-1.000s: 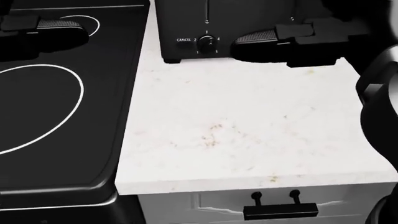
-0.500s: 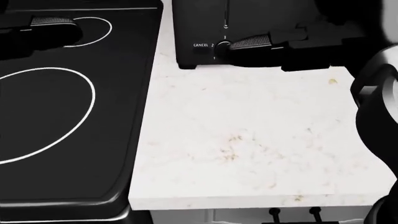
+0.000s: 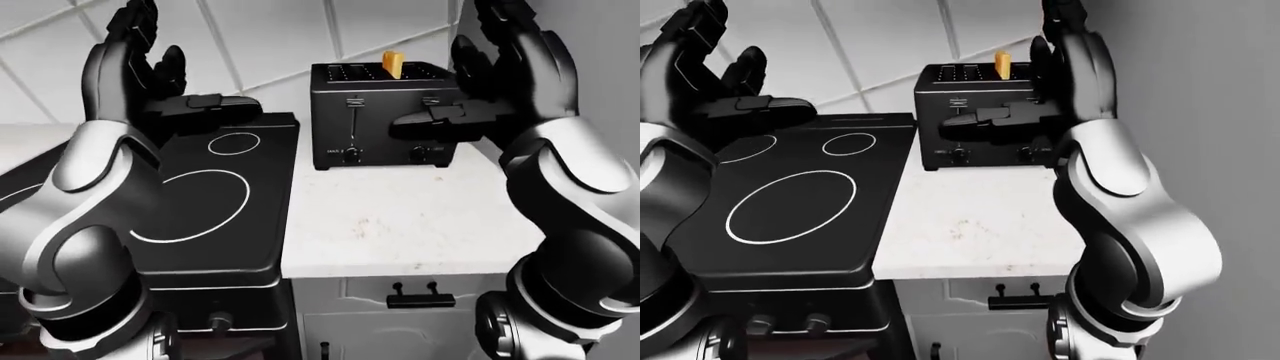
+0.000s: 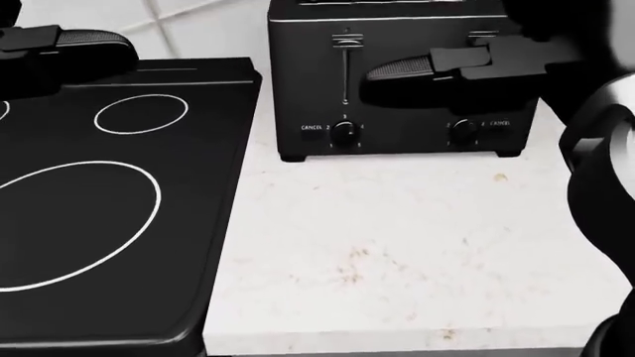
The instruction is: Push down the lever of the toaster to turn it on.
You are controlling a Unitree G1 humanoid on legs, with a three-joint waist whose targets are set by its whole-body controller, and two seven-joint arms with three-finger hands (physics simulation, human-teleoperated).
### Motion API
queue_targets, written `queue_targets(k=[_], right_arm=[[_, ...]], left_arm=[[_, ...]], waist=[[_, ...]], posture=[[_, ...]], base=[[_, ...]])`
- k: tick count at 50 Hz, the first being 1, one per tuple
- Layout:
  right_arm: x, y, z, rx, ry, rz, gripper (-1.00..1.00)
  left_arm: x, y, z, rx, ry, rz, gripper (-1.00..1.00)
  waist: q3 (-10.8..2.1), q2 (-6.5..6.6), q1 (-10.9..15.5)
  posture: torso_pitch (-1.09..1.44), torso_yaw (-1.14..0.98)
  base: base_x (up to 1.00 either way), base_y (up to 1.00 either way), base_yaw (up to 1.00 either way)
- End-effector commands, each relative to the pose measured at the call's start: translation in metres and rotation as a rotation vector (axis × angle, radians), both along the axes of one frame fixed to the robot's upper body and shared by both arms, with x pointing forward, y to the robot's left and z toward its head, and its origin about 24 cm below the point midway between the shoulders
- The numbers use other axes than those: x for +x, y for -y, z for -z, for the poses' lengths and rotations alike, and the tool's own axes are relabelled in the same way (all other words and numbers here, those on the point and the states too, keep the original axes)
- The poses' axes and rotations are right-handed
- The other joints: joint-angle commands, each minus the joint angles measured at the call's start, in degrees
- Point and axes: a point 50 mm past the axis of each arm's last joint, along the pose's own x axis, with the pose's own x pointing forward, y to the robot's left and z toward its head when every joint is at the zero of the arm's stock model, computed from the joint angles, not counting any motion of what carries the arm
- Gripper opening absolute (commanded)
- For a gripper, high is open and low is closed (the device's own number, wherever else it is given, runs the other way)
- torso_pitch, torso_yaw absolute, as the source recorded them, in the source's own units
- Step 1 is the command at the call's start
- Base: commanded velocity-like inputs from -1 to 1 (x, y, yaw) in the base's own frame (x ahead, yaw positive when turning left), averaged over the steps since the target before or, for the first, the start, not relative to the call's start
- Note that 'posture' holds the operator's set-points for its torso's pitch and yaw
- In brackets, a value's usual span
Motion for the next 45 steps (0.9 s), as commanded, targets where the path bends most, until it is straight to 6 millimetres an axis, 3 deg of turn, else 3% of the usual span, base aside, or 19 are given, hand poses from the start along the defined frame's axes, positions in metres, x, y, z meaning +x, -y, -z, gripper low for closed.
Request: queue_targets(k=[1, 9, 14, 32, 45], right_arm=[[-0.003, -0.001, -0.01, 0.005, 0.064, -0.001, 1.0], [-0.004, -0.001, -0.01, 0.005, 0.064, -0.004, 1.0], [-0.003, -0.002, -0.01, 0.009, 0.063, -0.007, 1.0], [0.01, -0.001, -0.019, -0.041, 0.041, 0.025, 1.0], [0.017, -0.011, 0.009, -0.088, -0.024, -0.012, 1.0]], left_arm=[[-0.005, -0.001, -0.013, -0.004, 0.076, -0.007, 1.0], [-0.002, 0.0, -0.009, -0.006, 0.073, -0.005, 1.0], [-0.002, 0.0, -0.009, -0.002, 0.081, -0.009, 1.0], [-0.003, -0.002, -0.012, -0.014, 0.088, -0.018, 1.0], [-0.003, -0.003, -0.014, -0.013, 0.091, -0.025, 1.0]], waist=[[-1.15, 0.07, 0.07], [-4.92, -0.04, 0.51], [-6.06, -0.12, 0.77], [-6.62, -0.15, 1.2], [-6.92, -0.19, 1.44]], posture=[[-0.38, 0.0], [-0.46, 0.0], [-0.47, 0.0], [-0.47, 0.0], [-0.47, 0.0]], base=[[0.0, 0.0, 0.0], [0.0, 0.0, 0.0], [0.0, 0.0, 0.0], [0.0, 0.0, 0.0], [0.0, 0.0, 0.0]])
